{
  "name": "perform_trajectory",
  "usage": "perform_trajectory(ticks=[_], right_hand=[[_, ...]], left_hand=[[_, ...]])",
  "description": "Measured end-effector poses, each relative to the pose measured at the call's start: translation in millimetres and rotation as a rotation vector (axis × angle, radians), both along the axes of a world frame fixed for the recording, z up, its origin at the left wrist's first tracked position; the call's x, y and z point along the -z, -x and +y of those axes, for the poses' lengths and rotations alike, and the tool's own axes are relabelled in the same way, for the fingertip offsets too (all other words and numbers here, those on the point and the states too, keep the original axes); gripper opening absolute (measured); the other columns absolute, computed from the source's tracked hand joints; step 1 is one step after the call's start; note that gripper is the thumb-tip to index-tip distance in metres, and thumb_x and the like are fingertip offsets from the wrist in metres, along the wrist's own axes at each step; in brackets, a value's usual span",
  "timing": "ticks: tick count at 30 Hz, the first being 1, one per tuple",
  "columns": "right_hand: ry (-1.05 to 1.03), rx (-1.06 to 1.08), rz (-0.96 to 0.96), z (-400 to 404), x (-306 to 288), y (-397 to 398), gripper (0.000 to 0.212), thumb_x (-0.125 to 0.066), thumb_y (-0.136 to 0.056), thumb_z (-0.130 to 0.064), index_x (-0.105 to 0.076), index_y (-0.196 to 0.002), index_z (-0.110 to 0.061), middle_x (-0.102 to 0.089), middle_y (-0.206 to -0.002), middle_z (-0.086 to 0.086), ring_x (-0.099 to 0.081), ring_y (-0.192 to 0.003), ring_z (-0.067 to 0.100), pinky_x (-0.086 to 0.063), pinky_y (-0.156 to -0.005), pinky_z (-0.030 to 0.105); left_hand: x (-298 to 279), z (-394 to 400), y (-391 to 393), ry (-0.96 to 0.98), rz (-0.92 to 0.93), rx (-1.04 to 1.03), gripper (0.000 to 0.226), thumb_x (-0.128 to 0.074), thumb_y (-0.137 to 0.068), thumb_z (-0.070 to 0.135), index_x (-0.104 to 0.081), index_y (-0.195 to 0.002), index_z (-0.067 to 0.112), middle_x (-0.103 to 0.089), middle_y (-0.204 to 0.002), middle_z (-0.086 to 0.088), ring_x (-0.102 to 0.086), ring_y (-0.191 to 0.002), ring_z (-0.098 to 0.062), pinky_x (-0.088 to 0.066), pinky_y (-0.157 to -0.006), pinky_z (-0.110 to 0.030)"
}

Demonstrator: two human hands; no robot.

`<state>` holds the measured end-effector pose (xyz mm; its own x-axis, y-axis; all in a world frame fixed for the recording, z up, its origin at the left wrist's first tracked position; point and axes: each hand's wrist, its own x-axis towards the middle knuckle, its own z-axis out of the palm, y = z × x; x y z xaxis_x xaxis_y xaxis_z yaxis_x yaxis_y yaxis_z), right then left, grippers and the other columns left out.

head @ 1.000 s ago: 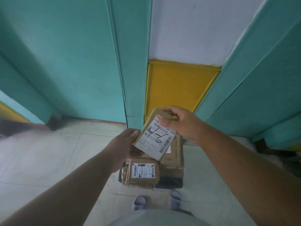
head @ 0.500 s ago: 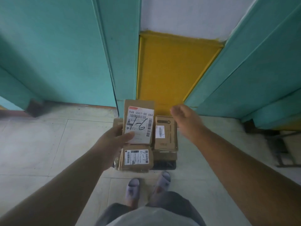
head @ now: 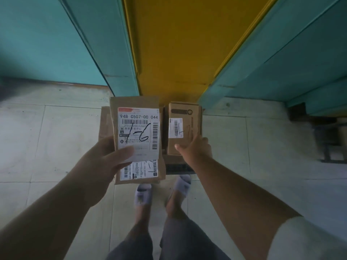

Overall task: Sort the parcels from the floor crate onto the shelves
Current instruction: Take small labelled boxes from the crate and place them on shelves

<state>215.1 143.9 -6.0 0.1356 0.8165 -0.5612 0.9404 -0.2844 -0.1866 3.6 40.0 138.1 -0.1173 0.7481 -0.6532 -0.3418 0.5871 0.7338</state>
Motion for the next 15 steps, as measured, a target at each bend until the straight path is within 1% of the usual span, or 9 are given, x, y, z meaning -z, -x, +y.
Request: perform_trajectory(ticks=[2,3,6,8,9,11,13,14,15], right_hand=[[-0.001,0.041,-0.086,5,12,5,0.100,-0.071,-0.072,-0.071,-0.031,-0.147,-0.017,-0.048,-0.135,0.010,-0.054,-0.119,0.030,-0.051,-0.095,0.046],[0.005,0.068,-0.105,6,16,8,0.104,-0.072,-0.070,-0.072,-0.029,-0.147,-0.016,-0.048,-0.136,0.010,-0.054,-0.119,0.031,-0.050,-0.095,0.047],[0.010,0.097,-0.140,6,28,15,0.114,-0.075,-0.066,-0.073,-0.025,-0.149,-0.014,-0.048,-0.138,0.012,-0.054,-0.120,0.033,-0.049,-0.096,0.049],[0.004,0.105,-0.147,4,32,17,0.116,-0.076,-0.065,-0.072,-0.024,-0.150,-0.013,-0.048,-0.139,0.013,-0.054,-0.120,0.032,-0.050,-0.097,0.049],[0.000,0.114,-0.140,4,34,17,0.117,-0.077,-0.064,-0.072,-0.024,-0.149,-0.013,-0.048,-0.139,0.013,-0.054,-0.120,0.032,-0.050,-0.097,0.049],[-0.004,0.125,-0.124,4,34,17,0.118,-0.078,-0.063,-0.071,-0.023,-0.149,-0.014,-0.049,-0.139,0.014,-0.053,-0.121,0.032,-0.050,-0.098,0.048],[-0.014,0.117,-0.115,4,33,18,0.115,-0.079,-0.063,-0.069,-0.023,-0.149,-0.015,-0.051,-0.138,0.012,-0.052,-0.121,0.031,-0.050,-0.097,0.046],[-0.024,0.107,-0.117,5,32,17,0.112,-0.079,-0.065,-0.068,-0.025,-0.147,-0.016,-0.053,-0.138,0.011,-0.053,-0.120,0.031,-0.049,-0.096,0.046],[-0.033,0.102,-0.120,6,30,17,0.107,-0.079,-0.066,-0.066,-0.027,-0.145,-0.017,-0.054,-0.137,0.009,-0.053,-0.119,0.030,-0.049,-0.096,0.045]], left_hand=[[9,0,-3,0.020,-0.012,0.008,0.032,-0.059,-0.079,0.015,-0.066,-0.108,0.023,-0.078,-0.102,0.004,-0.074,-0.092,-0.012,-0.057,-0.079,-0.032],[12,-1,-3,0.035,-0.013,0.007,0.031,-0.060,-0.076,0.017,-0.065,-0.107,0.024,-0.078,-0.099,0.005,-0.074,-0.089,-0.010,-0.055,-0.080,-0.032],[21,-7,-1,0.066,-0.024,0.016,0.030,-0.062,-0.075,0.018,-0.066,-0.105,0.023,-0.078,-0.097,0.006,-0.074,-0.091,-0.011,-0.059,-0.073,-0.027],[25,-12,3,0.081,-0.031,0.016,0.029,-0.076,-0.072,0.024,-0.073,-0.100,0.026,-0.077,-0.102,0.004,-0.073,-0.097,-0.014,-0.060,-0.076,-0.027],[25,-14,5,0.083,-0.034,0.024,0.032,-0.084,-0.065,0.034,-0.077,-0.096,0.031,-0.077,-0.105,0.003,-0.072,-0.100,-0.015,-0.059,-0.081,-0.031],[24,-17,9,0.091,-0.035,0.034,0.057,-0.092,-0.039,0.057,-0.078,-0.091,0.038,-0.076,-0.107,0.002,-0.071,-0.102,-0.015,-0.053,-0.091,-0.038],[23,-16,10,0.106,-0.038,0.033,0.077,-0.092,-0.028,0.063,-0.076,-0.097,0.032,-0.076,-0.108,0.000,-0.071,-0.102,-0.017,-0.050,-0.097,-0.045],[23,-16,11,0.115,-0.037,0.040,0.081,-0.092,-0.027,0.063,-0.074,-0.099,0.031,-0.076,-0.108,0.000,-0.071,-0.102,-0.018,-0.049,-0.099,-0.047],[22,-15,11,0.122,-0.033,0.049,0.079,-0.092,-0.029,0.063,-0.073,-0.099,0.031,-0.076,-0.108,0.001,-0.072,-0.101,-0.017,-0.049,-0.099,-0.047]])
